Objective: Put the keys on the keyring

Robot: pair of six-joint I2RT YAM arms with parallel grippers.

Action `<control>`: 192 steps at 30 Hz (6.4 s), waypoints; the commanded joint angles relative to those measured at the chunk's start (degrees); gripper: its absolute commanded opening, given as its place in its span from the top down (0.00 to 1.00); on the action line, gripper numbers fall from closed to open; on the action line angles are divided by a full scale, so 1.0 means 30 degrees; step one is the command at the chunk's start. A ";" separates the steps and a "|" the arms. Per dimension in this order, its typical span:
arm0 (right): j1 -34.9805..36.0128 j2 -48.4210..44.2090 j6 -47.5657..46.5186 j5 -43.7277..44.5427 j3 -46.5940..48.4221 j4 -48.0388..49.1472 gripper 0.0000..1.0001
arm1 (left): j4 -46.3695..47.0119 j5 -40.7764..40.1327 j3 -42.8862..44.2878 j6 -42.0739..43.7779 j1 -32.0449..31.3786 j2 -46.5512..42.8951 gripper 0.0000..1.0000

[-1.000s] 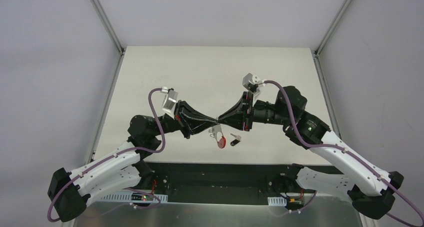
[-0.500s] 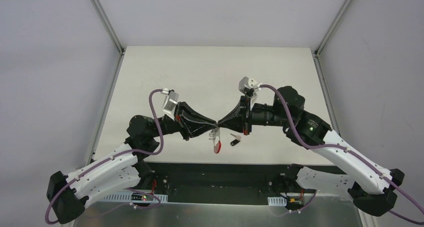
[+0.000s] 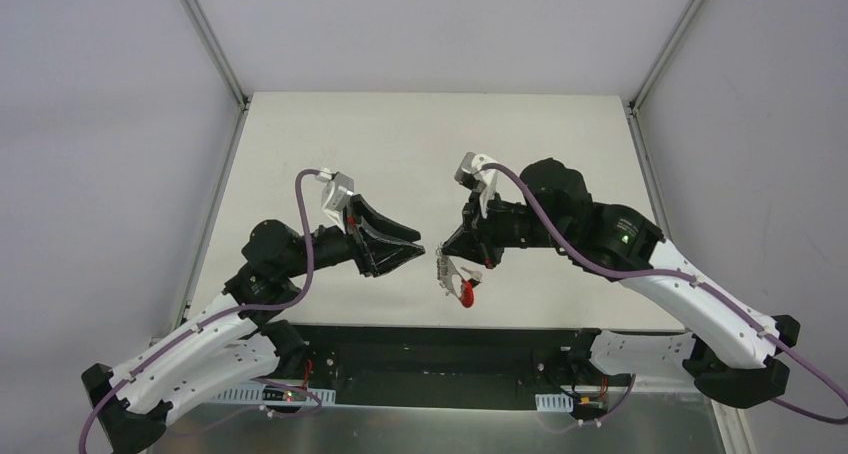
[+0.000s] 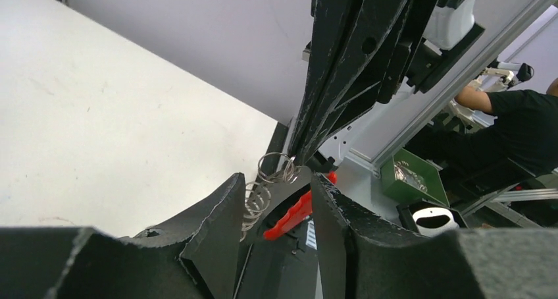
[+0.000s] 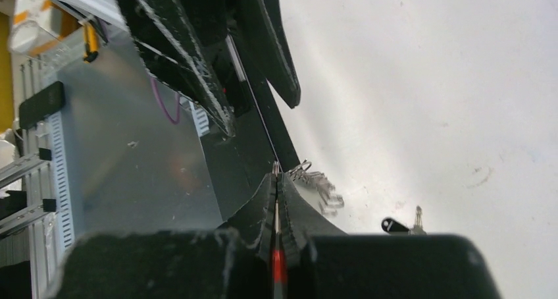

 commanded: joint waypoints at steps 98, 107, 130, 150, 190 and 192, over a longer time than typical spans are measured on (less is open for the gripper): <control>0.1530 -0.2476 0.5196 -0.2891 0.0949 0.7015 1.00 | 1.6640 0.7511 -0.0796 -0.4245 -0.0136 0.3102 0.25; 0.1520 -0.2311 0.4778 -0.3105 0.1283 0.6676 1.00 | 1.7599 0.7903 -0.0786 -0.5218 -0.0136 0.2888 0.26; 0.1533 -0.1260 0.3960 -0.3496 0.2593 0.6769 1.00 | 1.6609 0.7723 -0.0462 -0.4879 -0.0308 0.4119 0.26; 0.1518 -0.1191 0.2853 -0.1957 0.2663 0.5932 1.00 | 1.7065 0.8889 0.0217 -0.5851 -0.0437 0.4668 1.00; 0.1530 -0.7081 0.0951 0.7585 -0.9831 1.0040 0.51 | 0.7563 -0.3951 -0.0629 -0.2117 -0.0533 0.0526 1.00; 0.1535 -0.6896 0.0645 0.7466 -1.0514 1.0843 0.51 | 0.7113 -0.5116 -0.0688 -0.2262 -0.0522 0.0546 1.00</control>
